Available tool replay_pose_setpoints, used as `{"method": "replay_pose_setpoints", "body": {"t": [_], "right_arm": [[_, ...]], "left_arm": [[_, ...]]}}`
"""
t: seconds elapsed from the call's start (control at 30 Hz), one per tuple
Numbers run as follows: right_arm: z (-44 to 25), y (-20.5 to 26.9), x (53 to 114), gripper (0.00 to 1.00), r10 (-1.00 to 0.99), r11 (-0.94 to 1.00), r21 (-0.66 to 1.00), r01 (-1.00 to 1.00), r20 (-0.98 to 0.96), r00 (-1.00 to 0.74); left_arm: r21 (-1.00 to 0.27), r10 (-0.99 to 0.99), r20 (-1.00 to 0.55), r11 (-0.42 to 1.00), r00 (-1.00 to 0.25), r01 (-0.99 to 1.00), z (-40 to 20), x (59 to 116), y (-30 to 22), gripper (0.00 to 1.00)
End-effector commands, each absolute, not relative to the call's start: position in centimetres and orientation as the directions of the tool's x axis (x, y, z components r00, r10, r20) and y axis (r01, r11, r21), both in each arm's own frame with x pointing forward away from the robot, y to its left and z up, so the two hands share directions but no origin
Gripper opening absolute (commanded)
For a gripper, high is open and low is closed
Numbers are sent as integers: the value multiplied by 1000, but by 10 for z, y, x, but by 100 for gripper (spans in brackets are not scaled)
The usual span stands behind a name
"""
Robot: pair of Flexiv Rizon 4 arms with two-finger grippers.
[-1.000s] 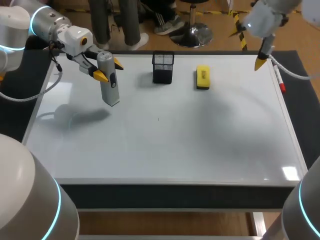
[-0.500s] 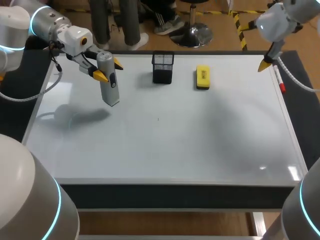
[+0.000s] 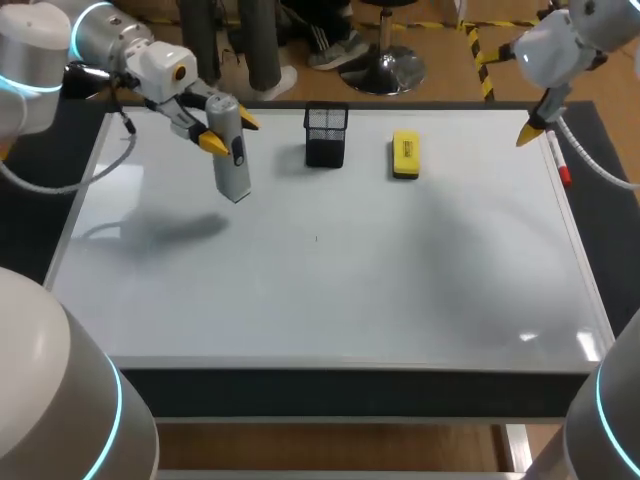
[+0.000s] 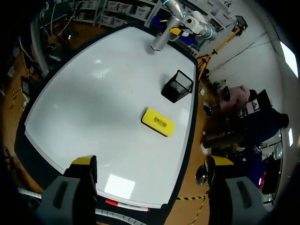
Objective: Pick up the inspection probe, press it on each red-marked spot on the whiteboard one by one, put down the probe, pick up the eraser, and wipe off all the red marks.
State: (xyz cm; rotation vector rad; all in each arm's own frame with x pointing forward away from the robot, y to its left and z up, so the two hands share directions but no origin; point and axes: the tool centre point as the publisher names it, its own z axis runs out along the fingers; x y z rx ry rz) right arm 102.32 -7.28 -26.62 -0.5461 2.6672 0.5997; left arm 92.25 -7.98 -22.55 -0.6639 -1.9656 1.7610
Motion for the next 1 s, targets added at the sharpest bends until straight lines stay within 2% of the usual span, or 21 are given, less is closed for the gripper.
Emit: {"method": "replay_pose_setpoints", "body": {"t": [0.03,0.4,1.0], "right_arm": [[-266,-73,1023,100,-291,837,328,-438,-411,-864],[-266,-73,1023,100,-291,837,328,-438,-411,-864],[-266,-73,1023,100,-291,837,328,-438,-411,-864]], "left_arm": [[-992,654,-3,95,-756,86,-215,941,-102,0],[-995,616,86,96,-783,-33,-198,978,-126,0],[-997,556,64,80,-829,-23,-163,1029,-163,0]]}}
